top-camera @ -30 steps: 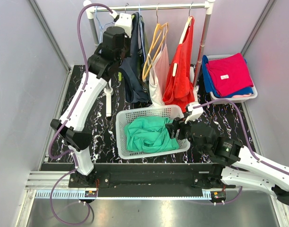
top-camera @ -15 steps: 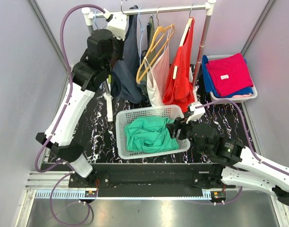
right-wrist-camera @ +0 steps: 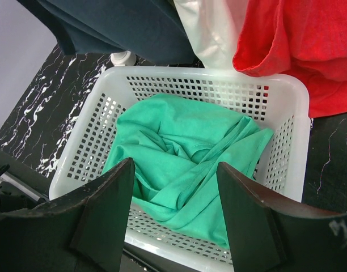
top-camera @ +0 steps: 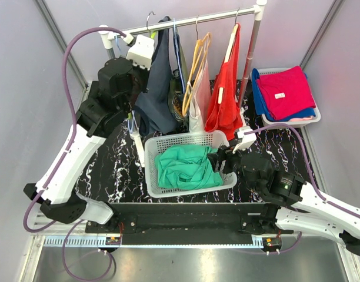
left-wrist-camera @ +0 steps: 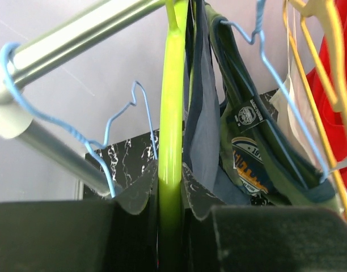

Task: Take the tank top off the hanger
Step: Pick up the hanger from the clothesline.

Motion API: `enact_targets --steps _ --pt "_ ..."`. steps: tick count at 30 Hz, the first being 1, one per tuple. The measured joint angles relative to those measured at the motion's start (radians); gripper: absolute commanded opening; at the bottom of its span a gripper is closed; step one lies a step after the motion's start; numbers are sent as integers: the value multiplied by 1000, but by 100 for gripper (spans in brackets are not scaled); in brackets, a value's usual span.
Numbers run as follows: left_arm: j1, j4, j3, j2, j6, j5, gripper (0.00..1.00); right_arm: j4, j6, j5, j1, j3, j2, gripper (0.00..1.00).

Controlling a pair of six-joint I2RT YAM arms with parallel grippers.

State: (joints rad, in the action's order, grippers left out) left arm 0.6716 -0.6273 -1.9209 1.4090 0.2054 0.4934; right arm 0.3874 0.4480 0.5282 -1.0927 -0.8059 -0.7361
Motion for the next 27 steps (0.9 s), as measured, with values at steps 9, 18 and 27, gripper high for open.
enact_targets --steps 9,18,27 --pt "-3 53 41 3 -1 16 0 1 -1 0 0 -6 0 69" --pt "-101 21 -2 72 -56 -61 0 8 -2 2 0 -6 9 69" --pt "-213 -125 -319 289 -94 -201 0 6 -11 4 0 -6 7 70"
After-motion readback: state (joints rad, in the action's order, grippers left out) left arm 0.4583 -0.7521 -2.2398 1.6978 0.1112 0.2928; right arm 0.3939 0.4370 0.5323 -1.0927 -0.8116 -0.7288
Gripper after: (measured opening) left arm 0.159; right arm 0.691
